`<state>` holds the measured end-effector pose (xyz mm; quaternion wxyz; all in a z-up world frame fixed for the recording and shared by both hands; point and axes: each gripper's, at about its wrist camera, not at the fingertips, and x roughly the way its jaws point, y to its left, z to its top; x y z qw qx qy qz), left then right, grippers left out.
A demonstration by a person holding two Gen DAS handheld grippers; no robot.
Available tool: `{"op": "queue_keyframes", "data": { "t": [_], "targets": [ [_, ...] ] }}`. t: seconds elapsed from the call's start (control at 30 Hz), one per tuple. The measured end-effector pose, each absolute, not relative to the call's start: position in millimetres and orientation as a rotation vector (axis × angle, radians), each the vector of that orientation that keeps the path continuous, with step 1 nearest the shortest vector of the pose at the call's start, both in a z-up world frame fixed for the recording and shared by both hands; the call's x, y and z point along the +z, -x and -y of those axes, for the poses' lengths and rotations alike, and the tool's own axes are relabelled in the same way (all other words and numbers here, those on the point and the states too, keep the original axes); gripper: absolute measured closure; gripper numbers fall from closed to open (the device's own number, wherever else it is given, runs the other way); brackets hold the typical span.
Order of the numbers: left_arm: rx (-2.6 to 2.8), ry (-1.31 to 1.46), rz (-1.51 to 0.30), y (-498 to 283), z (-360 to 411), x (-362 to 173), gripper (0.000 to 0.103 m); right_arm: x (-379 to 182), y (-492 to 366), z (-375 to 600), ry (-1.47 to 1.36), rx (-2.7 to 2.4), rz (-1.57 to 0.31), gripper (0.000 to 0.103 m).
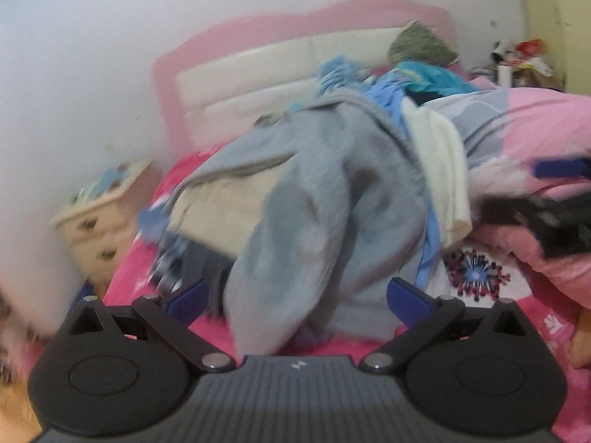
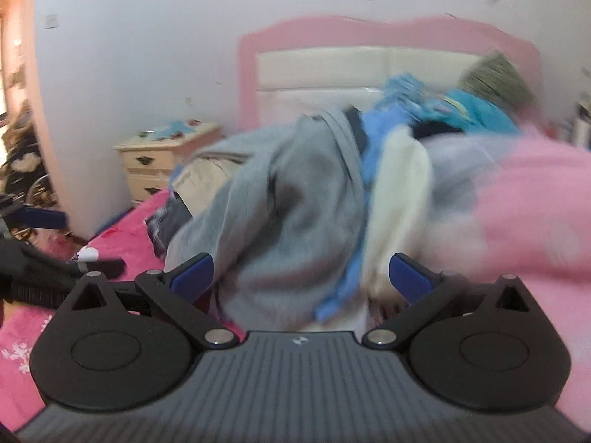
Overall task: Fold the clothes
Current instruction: 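Reach into the pile and grasp the grey hoodie with both grippers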
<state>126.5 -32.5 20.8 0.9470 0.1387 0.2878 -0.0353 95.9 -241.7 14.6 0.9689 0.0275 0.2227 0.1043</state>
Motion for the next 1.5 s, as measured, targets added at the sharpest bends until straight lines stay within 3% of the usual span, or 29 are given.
{"op": "queue_keyframes", "data": {
  "t": [0.13,0.27,0.37,0.5,0.57,0.6,0.67,0.77,0.97,1.27,1.5],
  "targets": [
    [-0.088,-0.304,-0.516,-162.0,42.1,-18.1,0.002,0.0,-150.5,246.4,-0.071,0.311,-0.42,0.005],
    [-0.101,-0.342,-0.506,-204.5,47.2,-56.4,0.016,-16.7,-190.8,237.6,-0.038,0.381,-0.378,0.016],
    [-0.109,-0.334,-0.507,-230.3,47.4,-81.2,0.03,-34.4,-218.4,229.9,0.014,0.355,-0.369,0.03],
    [-0.107,-0.272,-0.489,-254.0,46.9,-104.7,0.06,-50.2,-250.5,233.9,0.047,0.261,-0.362,0.036],
    [-0.088,-0.186,-0.489,-260.3,42.0,-109.7,0.084,-56.2,-265.0,237.3,0.055,0.249,-0.385,0.043],
    [-0.073,-0.156,-0.491,-261.0,40.3,-108.2,0.091,-58.6,-270.7,238.4,0.06,0.248,-0.398,0.047],
    [-0.046,-0.097,-0.494,-262.0,36.8,-104.7,0.094,-58.8,-271.9,241.5,0.039,0.261,-0.412,0.072],
    [-0.024,-0.051,-0.47,-248.7,31.7,-84.8,0.096,-53.5,-260.2,245.4,-0.024,0.287,-0.389,0.09],
    [0.022,-0.026,-0.45,-206.4,20.3,-19.3,0.097,-41.4,-227.2,250.2,-0.105,0.369,-0.342,0.097],
    [0.054,-0.063,-0.496,-142.6,17.9,83.1,0.097,-12.9,-169.0,265.9,-0.211,0.584,-0.285,0.097],
    [0.061,-0.036,-0.58,-84.7,4.0,118.6,0.097,24.6,-120.9,281.8,-0.267,0.685,-0.247,0.103]
  ]
}}
